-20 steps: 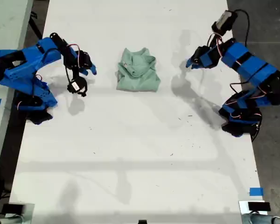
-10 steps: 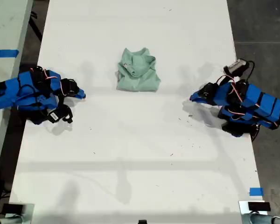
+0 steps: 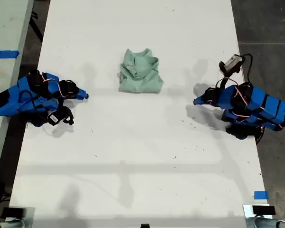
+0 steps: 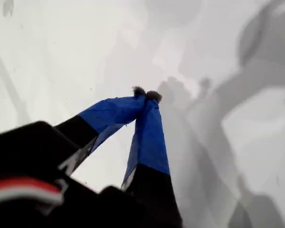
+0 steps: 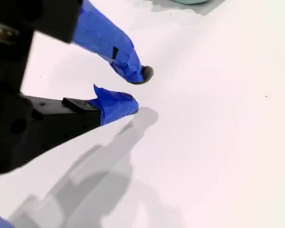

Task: Fold tshirt

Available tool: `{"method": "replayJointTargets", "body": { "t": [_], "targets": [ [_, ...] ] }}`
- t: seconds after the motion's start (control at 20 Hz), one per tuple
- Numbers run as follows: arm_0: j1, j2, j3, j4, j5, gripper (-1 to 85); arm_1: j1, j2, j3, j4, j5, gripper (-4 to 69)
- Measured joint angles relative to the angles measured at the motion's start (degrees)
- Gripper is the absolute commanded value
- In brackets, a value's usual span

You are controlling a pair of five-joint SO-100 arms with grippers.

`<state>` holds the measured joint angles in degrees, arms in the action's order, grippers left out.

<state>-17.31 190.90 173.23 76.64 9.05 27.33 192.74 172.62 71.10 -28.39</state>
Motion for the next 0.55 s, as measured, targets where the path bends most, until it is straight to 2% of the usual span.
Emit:
{"method": "replayJointTargets", "body": {
  "t": [0.1, 0.55],
  "targets": [
    [-1.49, 0.0, 0.0, 0.0, -0.09, 5.7, 0.0, -0.18, 0.0, 0.0, -3.69, -1.0],
    [-2.46, 0.0, 0.0, 0.0, -0.09, 5.8, 0.26, -0.18, 0.0, 0.0, -4.48, -1.0]
  ]
}}
